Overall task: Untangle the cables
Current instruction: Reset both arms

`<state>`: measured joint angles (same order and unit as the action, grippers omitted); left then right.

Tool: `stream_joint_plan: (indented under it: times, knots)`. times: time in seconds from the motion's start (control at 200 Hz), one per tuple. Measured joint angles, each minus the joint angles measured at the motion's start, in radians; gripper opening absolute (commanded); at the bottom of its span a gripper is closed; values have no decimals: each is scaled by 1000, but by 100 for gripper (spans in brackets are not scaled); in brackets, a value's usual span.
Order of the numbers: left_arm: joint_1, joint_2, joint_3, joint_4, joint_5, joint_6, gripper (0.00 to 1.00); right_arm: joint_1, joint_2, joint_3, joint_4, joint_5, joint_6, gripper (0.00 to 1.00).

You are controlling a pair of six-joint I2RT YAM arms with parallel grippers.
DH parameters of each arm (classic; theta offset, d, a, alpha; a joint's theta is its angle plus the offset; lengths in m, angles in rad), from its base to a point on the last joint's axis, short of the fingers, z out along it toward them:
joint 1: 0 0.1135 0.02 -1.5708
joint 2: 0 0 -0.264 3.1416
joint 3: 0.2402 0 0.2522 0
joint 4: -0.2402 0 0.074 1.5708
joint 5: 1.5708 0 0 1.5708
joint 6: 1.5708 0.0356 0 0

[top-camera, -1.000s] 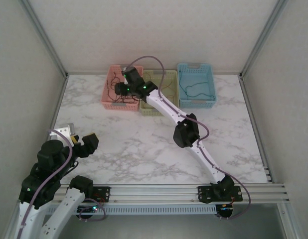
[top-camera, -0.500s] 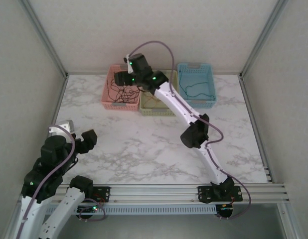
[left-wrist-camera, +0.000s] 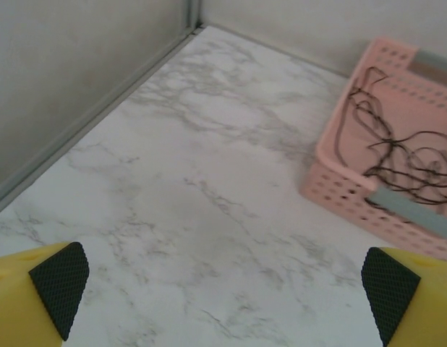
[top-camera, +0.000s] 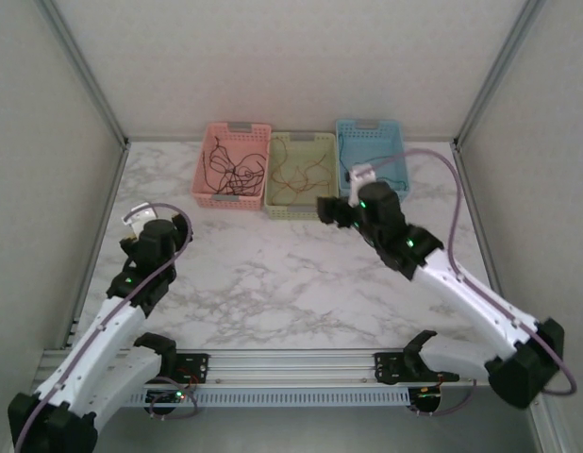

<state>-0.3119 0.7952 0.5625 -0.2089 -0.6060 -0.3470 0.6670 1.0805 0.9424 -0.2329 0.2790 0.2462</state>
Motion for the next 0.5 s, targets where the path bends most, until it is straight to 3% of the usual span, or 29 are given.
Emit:
stream_joint_plan:
  times: [0.07, 0.245, 0.385, 0.501]
  knots:
    - [2, 32, -73, 96, -46, 34, 100, -76, -127, -190, 40, 49, -5, 99]
    - [18, 126, -212, 311, -92, 140, 100, -309, -352, -532, 148, 156, 31, 97]
    - [87, 243, -259, 492, -75, 200, 99, -407, -326, -621, 214, 229, 43, 95]
    - [123, 375, -257, 631, -34, 243, 97, -465, -180, -621, 380, 252, -7, 94]
